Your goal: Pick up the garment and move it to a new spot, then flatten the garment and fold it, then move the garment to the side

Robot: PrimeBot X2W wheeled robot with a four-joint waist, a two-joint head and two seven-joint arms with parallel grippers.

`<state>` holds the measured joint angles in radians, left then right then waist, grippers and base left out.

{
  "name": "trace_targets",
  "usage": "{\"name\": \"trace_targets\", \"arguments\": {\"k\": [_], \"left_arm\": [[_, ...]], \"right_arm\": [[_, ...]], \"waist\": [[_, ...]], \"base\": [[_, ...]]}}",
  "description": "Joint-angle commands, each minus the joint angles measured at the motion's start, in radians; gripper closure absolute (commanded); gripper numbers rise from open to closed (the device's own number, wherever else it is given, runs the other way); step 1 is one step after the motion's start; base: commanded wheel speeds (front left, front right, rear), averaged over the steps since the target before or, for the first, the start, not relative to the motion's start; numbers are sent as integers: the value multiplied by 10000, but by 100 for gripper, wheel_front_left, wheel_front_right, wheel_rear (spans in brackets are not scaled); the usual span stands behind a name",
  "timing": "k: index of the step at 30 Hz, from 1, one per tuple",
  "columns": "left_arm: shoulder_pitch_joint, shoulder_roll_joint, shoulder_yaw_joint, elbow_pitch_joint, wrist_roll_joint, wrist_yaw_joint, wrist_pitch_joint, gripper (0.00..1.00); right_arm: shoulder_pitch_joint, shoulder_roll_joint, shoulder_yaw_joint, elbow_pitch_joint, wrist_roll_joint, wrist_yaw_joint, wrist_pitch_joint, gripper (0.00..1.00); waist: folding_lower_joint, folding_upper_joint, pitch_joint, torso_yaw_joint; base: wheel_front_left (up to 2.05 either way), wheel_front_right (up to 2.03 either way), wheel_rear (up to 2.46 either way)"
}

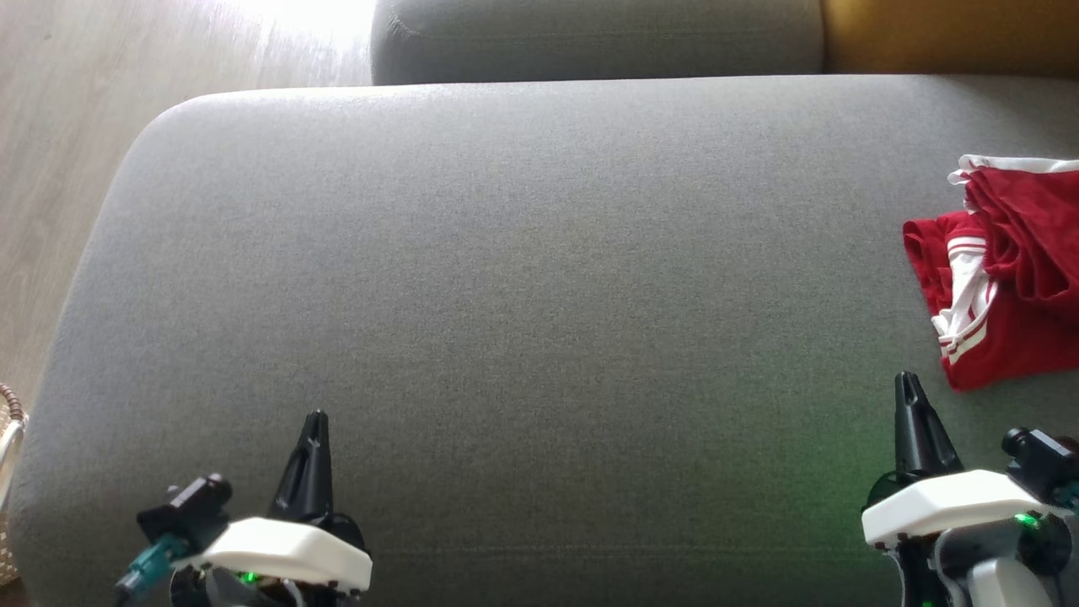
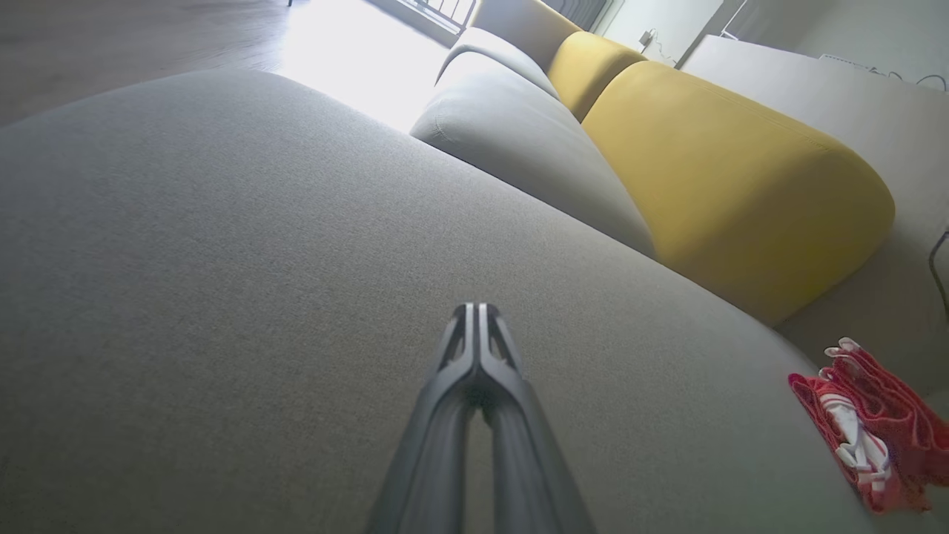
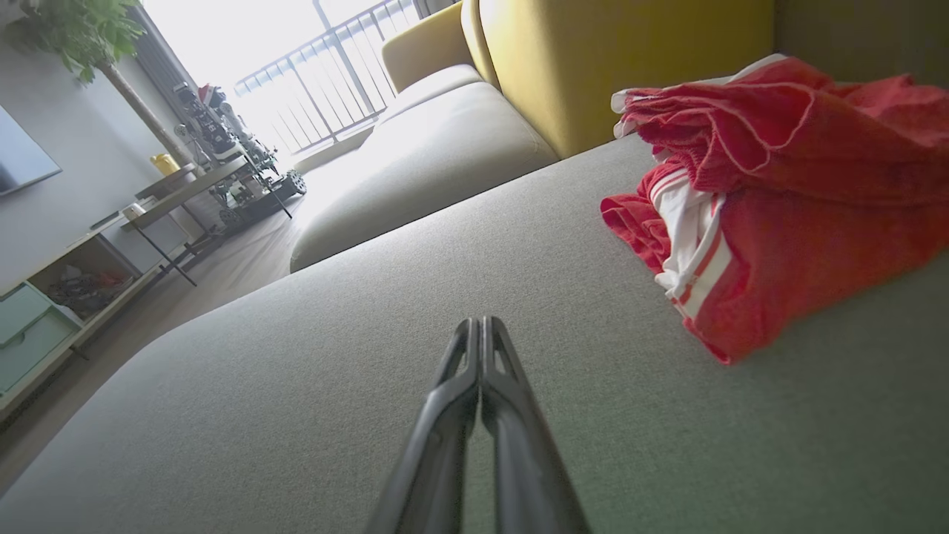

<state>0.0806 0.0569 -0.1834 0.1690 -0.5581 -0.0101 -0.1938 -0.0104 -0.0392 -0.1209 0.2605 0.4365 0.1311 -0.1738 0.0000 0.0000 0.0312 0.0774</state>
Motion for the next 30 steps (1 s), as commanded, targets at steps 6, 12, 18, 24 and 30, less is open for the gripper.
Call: {"name": "trace_targets", "arguments": {"k": [6,12,18,24,30], "left_arm": [[-574,147,278,-215,-839,-138,159,100],[-654,171,405,-161,-1527,-209,309,100],[-736,192,536,-102,-2211,-280,464,100],[-819,209,672,-41,-2891,-352,623,100],[-903,223,812,22,-3567,-423,786,100]], "right_arm": [[-482,-63,30,-317,891,-1,250,100],[-514,-66,32,-307,1612,-1,425,100],[-547,-69,35,-297,2333,-1,599,100],[-580,-72,38,-286,3054,-2,773,100],[-613,-75,41,-276,3775,-2,948,100]], "waist": [[0,0,-18,-49],[0,0,-35,-97],[0,0,-52,-145],[0,0,-70,-194],[0,0,-87,-242]], "base": [[0,0,0],[0,0,0],[0,0,0],[0,0,0],[0,0,0]]}}
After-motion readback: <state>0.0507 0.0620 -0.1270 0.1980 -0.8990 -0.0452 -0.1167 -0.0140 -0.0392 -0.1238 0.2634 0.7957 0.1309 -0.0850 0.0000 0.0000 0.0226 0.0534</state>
